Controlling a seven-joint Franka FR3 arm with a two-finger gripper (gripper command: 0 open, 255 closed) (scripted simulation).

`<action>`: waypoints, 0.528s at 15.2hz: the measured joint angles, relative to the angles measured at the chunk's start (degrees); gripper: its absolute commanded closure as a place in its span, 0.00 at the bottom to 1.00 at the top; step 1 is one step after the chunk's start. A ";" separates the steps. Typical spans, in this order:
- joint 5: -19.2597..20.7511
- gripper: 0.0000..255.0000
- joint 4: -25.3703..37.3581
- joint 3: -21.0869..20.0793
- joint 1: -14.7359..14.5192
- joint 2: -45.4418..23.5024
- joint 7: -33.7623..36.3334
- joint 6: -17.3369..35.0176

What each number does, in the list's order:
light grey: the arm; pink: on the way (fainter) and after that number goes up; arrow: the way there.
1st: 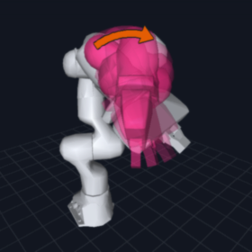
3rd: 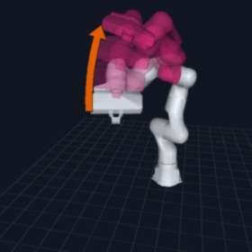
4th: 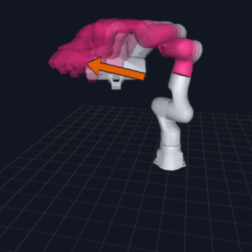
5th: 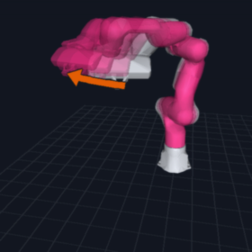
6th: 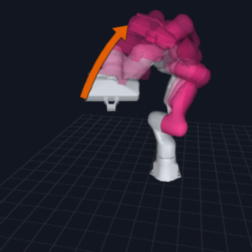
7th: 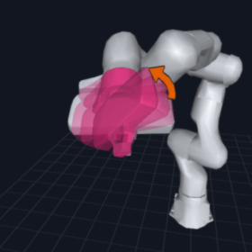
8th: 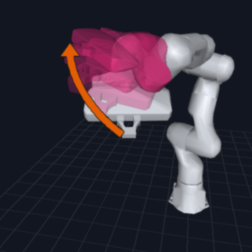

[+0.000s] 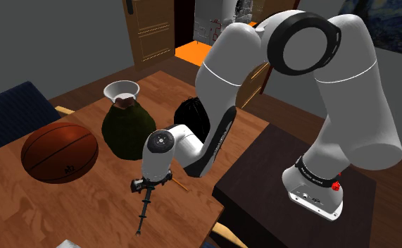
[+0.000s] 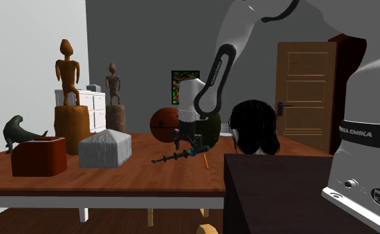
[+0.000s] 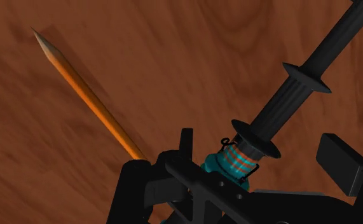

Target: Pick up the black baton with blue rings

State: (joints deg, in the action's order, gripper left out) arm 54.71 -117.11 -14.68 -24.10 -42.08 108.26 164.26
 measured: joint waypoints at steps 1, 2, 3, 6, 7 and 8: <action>0.26 1.00 0.17 0.28 -0.26 -0.32 0.30 0.20; 0.39 1.00 0.27 0.42 -0.40 -0.49 0.46 0.30; 0.45 1.00 0.32 0.48 -0.46 -0.56 0.53 0.35; 0.48 1.00 0.38 0.51 -0.50 -0.59 0.57 0.38; 0.49 1.00 0.38 0.51 -0.50 -0.60 0.56 0.39; 0.48 1.00 0.40 0.50 -0.51 -0.61 0.56 0.38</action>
State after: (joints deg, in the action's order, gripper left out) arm 55.19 -116.71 -14.18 -24.61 -42.69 108.82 164.65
